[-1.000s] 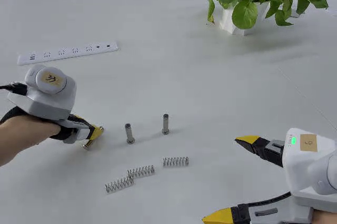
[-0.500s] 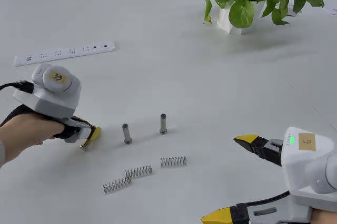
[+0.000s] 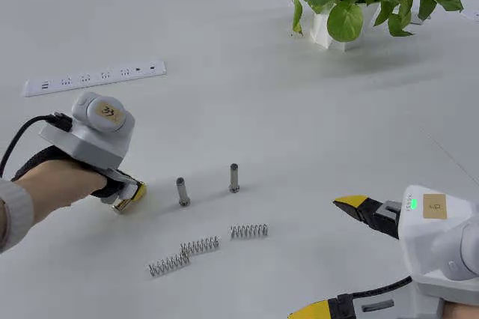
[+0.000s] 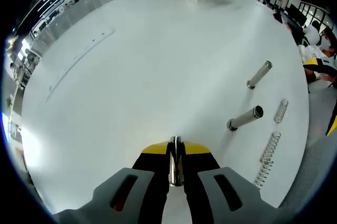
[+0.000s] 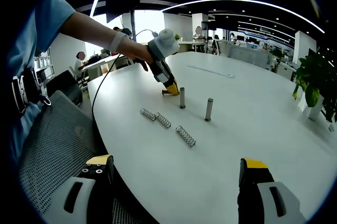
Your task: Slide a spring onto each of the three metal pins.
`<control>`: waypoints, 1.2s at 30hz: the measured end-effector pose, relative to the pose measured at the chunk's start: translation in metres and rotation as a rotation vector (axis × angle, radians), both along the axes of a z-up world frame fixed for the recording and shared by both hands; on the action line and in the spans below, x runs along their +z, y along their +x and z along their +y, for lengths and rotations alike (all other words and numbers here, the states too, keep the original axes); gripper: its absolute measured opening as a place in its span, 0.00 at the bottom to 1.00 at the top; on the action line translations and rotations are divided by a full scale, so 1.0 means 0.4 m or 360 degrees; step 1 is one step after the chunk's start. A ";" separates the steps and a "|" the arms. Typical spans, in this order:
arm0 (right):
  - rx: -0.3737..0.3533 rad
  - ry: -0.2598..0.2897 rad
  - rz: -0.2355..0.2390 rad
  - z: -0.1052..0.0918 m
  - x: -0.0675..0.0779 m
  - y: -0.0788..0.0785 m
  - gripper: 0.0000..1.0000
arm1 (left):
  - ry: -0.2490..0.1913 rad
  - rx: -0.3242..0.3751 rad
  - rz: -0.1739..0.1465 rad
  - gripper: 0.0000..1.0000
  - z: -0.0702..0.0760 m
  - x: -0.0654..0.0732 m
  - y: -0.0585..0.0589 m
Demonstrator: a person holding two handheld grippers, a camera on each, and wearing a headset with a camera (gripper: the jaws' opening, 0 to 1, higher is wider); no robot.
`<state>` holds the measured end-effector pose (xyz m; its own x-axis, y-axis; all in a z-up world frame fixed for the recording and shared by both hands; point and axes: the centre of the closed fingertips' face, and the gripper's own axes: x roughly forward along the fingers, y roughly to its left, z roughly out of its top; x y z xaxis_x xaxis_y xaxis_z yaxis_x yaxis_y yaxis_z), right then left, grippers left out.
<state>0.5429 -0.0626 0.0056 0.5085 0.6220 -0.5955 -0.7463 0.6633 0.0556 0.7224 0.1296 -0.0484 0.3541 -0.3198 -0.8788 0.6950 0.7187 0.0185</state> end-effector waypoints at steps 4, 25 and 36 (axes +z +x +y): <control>0.0004 -0.0003 0.0001 0.001 -0.001 -0.001 0.99 | 0.0000 0.0036 0.0003 0.05 0.002 0.000 -0.001; 0.0033 -0.0012 0.0014 0.007 -0.007 -0.005 0.99 | -0.0149 0.0099 -0.0072 0.04 0.000 0.041 0.000; 0.0067 -0.0006 0.0019 0.024 -0.008 -0.009 0.99 | -0.0185 0.0044 -0.0110 0.04 0.001 0.081 -0.017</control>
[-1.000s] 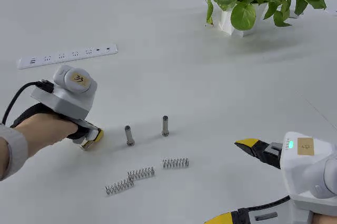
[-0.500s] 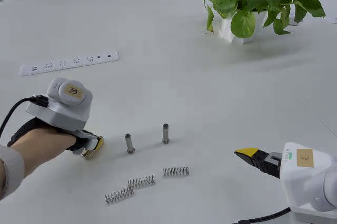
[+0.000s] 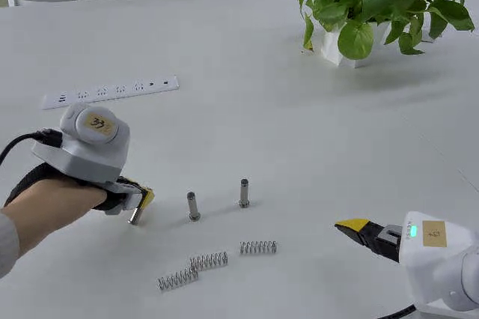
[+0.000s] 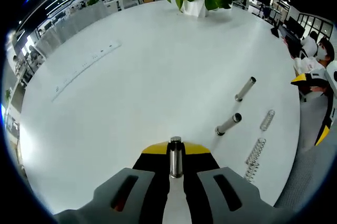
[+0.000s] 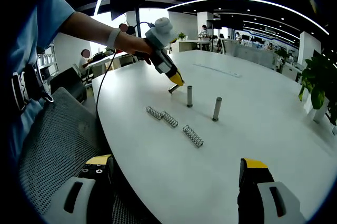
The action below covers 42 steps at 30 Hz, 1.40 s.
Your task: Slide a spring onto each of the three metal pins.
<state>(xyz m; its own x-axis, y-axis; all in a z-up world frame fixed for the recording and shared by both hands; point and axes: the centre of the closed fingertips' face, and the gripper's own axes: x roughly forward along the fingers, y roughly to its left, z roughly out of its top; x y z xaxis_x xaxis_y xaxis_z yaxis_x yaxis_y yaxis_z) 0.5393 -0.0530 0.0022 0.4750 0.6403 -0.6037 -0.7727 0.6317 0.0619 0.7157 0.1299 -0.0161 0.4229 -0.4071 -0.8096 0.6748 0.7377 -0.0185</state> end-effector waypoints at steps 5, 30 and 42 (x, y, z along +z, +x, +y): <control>-0.0006 0.0004 -0.0016 0.001 0.004 0.005 0.99 | -0.0018 -0.0003 -0.0018 0.04 0.009 0.015 -0.005; 0.0005 -0.0012 -0.0040 0.010 0.006 0.004 0.99 | -0.0050 -0.0022 -0.0024 0.04 0.035 0.030 -0.073; -0.0001 -0.0046 -0.0059 0.003 0.005 0.005 0.99 | -0.0070 -0.0024 -0.0040 0.04 0.034 0.029 -0.084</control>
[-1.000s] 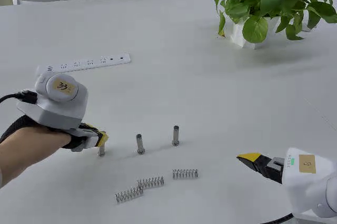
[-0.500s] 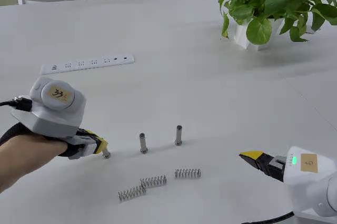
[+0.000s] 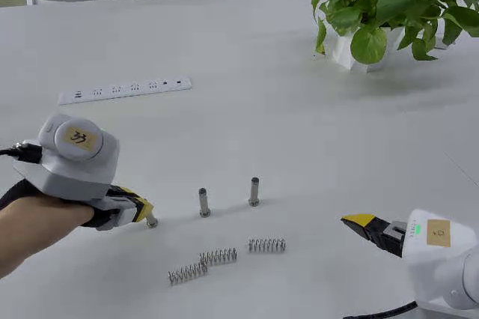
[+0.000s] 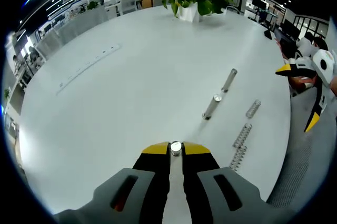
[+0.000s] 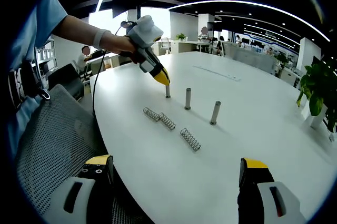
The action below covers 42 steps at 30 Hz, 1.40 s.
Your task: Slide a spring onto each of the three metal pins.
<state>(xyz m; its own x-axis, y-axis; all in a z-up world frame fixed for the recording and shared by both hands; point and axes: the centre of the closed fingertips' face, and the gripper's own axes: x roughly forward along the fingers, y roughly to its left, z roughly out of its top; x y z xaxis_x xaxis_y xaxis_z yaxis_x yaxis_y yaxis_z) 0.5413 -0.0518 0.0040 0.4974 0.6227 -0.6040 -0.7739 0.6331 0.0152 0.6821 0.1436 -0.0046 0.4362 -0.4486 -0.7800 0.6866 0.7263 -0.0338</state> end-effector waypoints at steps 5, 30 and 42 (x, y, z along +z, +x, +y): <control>-0.0004 -0.0008 0.0003 -0.006 -0.002 0.000 0.99 | 0.0011 -0.0012 -0.0014 0.04 0.000 0.000 0.000; -0.0010 -0.0002 0.0021 -0.013 -0.003 -0.006 0.99 | 0.0003 -0.0067 -0.0069 0.05 -0.005 -0.001 -0.006; -0.0011 -0.0007 0.0028 -0.015 -0.008 -0.007 0.99 | -0.0014 -0.0093 -0.0076 0.23 -0.012 -0.008 -0.012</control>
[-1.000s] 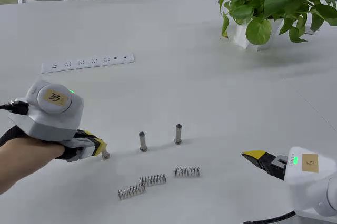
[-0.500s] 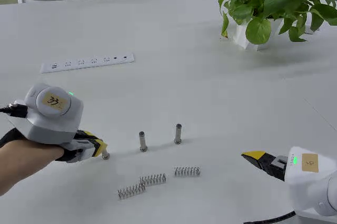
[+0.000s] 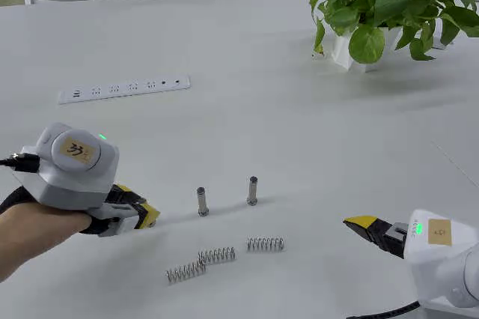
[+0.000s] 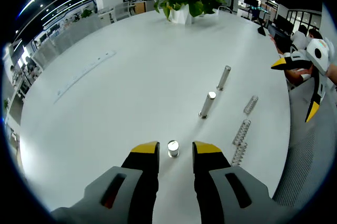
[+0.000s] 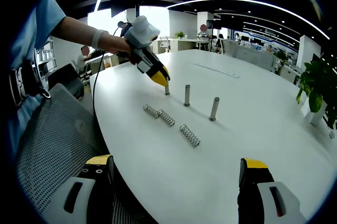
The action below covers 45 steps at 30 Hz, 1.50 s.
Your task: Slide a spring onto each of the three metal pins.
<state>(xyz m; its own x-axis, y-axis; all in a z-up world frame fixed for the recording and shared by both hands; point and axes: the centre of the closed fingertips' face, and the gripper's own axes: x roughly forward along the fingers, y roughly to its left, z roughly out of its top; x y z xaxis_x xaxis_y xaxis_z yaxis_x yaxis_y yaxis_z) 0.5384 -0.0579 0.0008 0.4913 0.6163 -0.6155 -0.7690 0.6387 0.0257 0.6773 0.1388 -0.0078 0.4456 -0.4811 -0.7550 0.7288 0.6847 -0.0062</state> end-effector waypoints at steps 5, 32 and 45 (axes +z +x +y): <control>0.0001 -0.0003 -0.0002 -0.001 0.000 -0.001 0.99 | -0.0043 0.0004 -0.0017 0.40 -0.005 0.001 -0.001; 0.0014 -0.0024 -0.0002 -0.006 0.000 0.005 0.99 | -0.0177 -0.0098 -0.0096 0.99 -0.016 0.021 -0.026; 0.0031 -0.0039 0.0004 -0.008 -0.004 0.002 0.99 | -0.0266 -0.0056 -0.0090 0.99 0.011 0.025 -0.080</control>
<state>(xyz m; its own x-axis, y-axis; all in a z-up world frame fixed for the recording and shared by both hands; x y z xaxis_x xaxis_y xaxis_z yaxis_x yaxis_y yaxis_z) 0.5391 -0.0612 -0.0007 0.4778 0.6104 -0.6318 -0.7814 0.6240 0.0119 0.6453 0.1432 0.0022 0.4655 -0.6138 -0.6377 0.7548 0.6515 -0.0761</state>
